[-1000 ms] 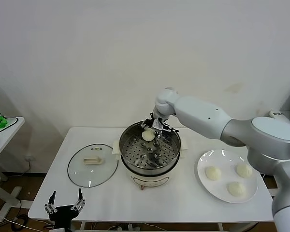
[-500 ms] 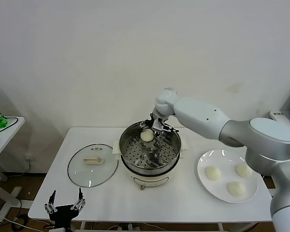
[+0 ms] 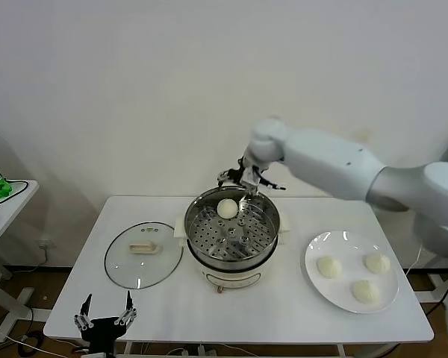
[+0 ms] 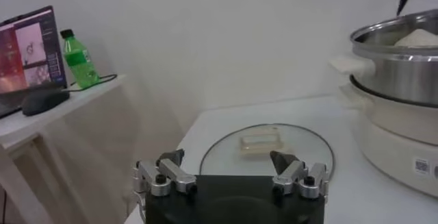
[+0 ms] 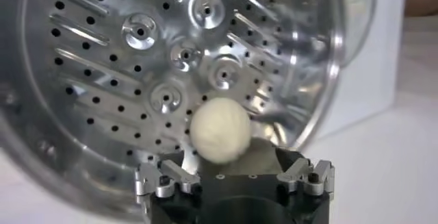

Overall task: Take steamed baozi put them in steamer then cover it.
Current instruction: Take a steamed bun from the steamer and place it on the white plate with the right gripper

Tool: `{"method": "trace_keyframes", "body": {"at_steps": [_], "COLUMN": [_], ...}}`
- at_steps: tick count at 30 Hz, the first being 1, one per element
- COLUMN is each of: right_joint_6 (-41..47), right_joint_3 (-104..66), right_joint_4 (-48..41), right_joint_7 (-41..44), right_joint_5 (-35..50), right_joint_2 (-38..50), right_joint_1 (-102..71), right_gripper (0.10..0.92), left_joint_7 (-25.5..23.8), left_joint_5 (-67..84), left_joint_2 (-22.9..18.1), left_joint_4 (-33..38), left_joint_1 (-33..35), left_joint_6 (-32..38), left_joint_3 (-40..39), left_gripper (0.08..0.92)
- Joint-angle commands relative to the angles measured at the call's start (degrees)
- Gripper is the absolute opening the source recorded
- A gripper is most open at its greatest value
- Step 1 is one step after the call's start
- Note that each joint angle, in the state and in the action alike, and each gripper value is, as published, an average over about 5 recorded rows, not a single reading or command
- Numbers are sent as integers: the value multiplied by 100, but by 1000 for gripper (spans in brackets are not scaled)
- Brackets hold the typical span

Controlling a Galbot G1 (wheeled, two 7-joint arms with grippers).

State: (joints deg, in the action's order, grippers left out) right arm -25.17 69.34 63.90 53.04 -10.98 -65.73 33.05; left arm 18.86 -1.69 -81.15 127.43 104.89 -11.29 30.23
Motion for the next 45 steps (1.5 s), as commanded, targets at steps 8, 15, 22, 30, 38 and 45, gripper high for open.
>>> {"method": "trace_keyframes", "body": {"at_steps": [8, 15, 22, 30, 38, 45], "right_joint_6": [1335, 2053, 2820, 3085, 3187, 3371], "right_joint_3": [1176, 1377, 1032, 429, 42, -259], "right_joint_4": [1153, 1625, 1787, 1722, 1479, 1319], "right_joint_7": [270, 400, 321, 291, 303, 289], "right_joint_5": [1117, 1037, 1283, 1388, 1152, 1127], "right_joint_2": [1935, 3081, 3506, 3504, 3372, 3436], "right_joint_1": [1072, 511, -323, -1439, -2032, -2454], "right_gripper": [822, 823, 823, 823, 823, 823], "left_joint_7": [-26, -38, -42, -47, -48, -48], "left_joint_5": [-7, 4, -7, -124, -172, -198], "left_joint_2": [158, 284, 272, 208, 205, 201], "left_joint_4": [123, 78, 35, 25, 36, 16], "left_joint_1": [-46, -175, -266, -186, -80, -60], "left_joint_6": [5, 42, 43, 96, 118, 111], "left_joint_3": [-88, -87, -107, -115, -96, -103], "left_gripper": [823, 823, 823, 823, 823, 823]}}
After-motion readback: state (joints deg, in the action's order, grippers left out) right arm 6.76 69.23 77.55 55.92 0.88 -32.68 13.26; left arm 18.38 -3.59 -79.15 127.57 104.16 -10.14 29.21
